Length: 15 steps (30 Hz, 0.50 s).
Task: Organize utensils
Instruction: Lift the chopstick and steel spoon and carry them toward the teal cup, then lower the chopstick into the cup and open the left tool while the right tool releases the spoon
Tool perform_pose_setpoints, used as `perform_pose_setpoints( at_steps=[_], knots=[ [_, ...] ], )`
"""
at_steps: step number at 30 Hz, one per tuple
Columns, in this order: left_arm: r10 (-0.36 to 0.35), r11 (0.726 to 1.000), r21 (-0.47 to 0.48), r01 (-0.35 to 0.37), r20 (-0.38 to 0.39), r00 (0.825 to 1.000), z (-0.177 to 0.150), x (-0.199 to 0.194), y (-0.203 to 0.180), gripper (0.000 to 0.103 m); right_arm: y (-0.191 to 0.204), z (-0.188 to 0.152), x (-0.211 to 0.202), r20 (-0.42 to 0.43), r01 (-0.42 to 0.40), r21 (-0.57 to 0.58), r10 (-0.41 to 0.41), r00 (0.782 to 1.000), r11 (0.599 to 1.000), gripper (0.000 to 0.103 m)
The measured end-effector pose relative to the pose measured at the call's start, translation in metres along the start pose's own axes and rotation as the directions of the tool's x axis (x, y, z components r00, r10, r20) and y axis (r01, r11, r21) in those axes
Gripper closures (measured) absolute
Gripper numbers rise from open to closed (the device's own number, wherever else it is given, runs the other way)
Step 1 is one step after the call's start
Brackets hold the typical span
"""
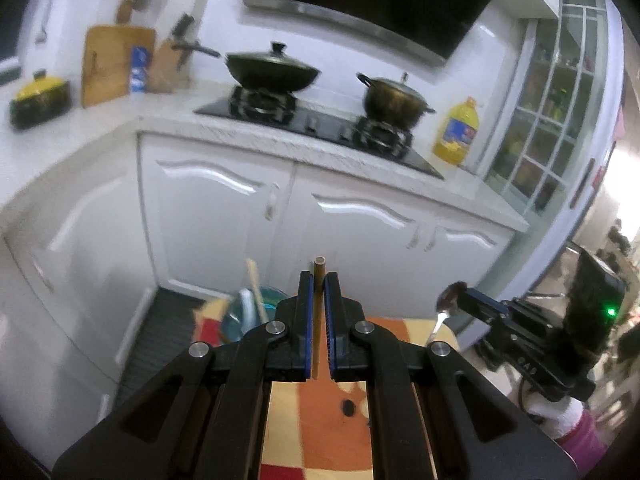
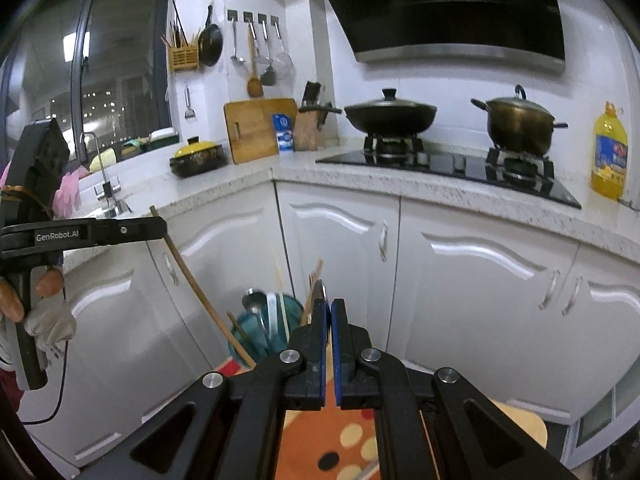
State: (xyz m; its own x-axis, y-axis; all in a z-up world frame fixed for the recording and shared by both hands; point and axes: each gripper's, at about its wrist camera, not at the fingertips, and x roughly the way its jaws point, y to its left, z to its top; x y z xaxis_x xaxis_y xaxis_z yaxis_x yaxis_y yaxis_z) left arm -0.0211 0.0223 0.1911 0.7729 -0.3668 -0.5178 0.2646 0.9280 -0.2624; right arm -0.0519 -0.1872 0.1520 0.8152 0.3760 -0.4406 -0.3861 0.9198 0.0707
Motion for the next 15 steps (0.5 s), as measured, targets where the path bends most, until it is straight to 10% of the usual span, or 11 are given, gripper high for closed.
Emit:
perform_pose_setpoints(
  at_steps=[15],
  knots=[
    [0.154,0.988,-0.009,-0.154,0.008,0.988,0.019,0.033,0.050,0.099,0.037,0.047,0.081,0.039,0.057,-0.072,-0.054,0.998,0.996,0.101]
  ],
)
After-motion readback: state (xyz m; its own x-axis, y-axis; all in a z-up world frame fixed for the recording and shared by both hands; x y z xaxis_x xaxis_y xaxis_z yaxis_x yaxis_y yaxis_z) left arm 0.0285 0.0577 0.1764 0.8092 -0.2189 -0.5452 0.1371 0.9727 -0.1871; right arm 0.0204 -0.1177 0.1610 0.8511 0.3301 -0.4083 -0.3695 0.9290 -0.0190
